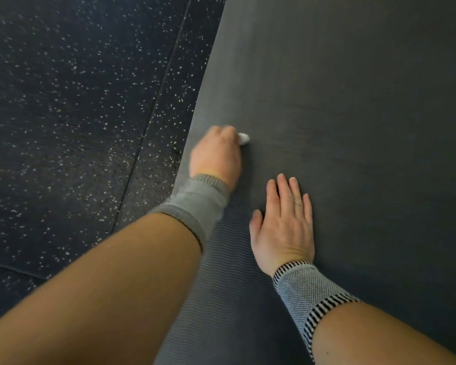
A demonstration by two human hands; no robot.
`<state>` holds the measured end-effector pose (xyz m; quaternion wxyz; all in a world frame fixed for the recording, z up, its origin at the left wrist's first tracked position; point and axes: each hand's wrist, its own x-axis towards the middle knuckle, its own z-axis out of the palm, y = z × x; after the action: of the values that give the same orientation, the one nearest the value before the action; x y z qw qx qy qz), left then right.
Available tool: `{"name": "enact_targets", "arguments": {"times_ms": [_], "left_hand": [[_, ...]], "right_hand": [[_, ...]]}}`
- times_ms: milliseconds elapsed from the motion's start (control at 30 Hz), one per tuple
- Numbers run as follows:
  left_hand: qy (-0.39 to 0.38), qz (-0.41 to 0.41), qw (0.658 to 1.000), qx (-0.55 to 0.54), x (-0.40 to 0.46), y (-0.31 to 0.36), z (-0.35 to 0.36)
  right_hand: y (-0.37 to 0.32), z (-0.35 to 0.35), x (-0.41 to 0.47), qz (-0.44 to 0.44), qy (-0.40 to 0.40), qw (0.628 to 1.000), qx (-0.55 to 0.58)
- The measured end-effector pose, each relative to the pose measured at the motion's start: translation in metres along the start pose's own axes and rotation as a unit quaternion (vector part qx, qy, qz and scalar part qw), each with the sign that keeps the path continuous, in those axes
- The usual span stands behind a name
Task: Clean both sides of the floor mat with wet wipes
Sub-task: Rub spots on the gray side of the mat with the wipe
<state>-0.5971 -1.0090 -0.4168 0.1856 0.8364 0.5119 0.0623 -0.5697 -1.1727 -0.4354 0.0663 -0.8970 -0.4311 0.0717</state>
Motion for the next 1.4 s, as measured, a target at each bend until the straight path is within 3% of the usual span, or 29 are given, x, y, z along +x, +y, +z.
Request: {"name": "enact_targets", "arguments": {"times_ms": [100, 133, 267, 333, 500, 667, 733, 800, 867, 1000, 1100, 1167, 1300, 1400], "left_hand": [[0.06, -0.176, 0.983, 0.006, 0.029, -0.031, -0.016], [0.055, -0.192, 0.98, 0.015, 0.03, -0.027, -0.015], [-0.034, -0.017, 0.999, -0.012, 0.006, 0.038, 0.01], [-0.037, 0.027, 0.999, -0.002, 0.008, 0.034, 0.01], [0.059, -0.184, 0.981, 0.009, 0.039, -0.011, -0.01], [-0.059, -0.008, 0.996, -0.07, 0.005, 0.062, 0.02], [-0.074, -0.013, 0.988, -0.138, 0.006, 0.056, 0.02], [-0.012, -0.031, 0.987, -0.16, 0.002, 0.029, 0.014], [0.056, -0.036, 0.99, -0.124, -0.013, 0.006, 0.01], [0.009, 0.014, 1.0, 0.014, -0.036, 0.0, 0.029], [0.007, 0.028, 0.998, 0.062, -0.034, -0.002, 0.036], [-0.002, 0.035, 0.997, 0.07, -0.033, -0.003, 0.037], [-0.038, 0.059, 0.993, 0.092, -0.035, -0.003, 0.035], [-0.038, 0.066, 0.991, 0.109, -0.033, -0.006, 0.035]], "right_hand": [[0.0, 0.001, 0.001, 0.001, 0.006, 1.0, -0.005], [-0.001, 0.001, 0.001, 0.0, 0.004, 1.0, -0.006], [0.0, -0.001, 0.001, 0.0, -0.002, 1.0, -0.004], [0.0, -0.001, 0.0, -0.002, 0.002, 1.0, 0.002], [0.001, 0.001, 0.001, -0.009, 0.018, 1.0, 0.0], [0.002, 0.0, 0.002, -0.008, 0.016, 1.0, 0.006], [0.001, 0.001, 0.001, -0.007, 0.011, 1.0, 0.013], [0.002, 0.002, 0.001, -0.007, 0.008, 1.0, 0.021], [0.003, -0.001, 0.0, -0.011, 0.008, 0.999, 0.04], [0.002, -0.01, -0.001, 0.024, 0.026, 0.984, 0.172], [0.001, -0.023, 0.026, 0.123, 0.134, 0.933, 0.31], [0.0, -0.028, 0.066, 0.145, 0.168, 0.925, 0.31], [-0.018, -0.022, 0.131, 0.082, 0.007, 0.977, 0.194], [-0.013, -0.017, 0.131, 0.034, -0.02, 0.984, 0.176]]}}
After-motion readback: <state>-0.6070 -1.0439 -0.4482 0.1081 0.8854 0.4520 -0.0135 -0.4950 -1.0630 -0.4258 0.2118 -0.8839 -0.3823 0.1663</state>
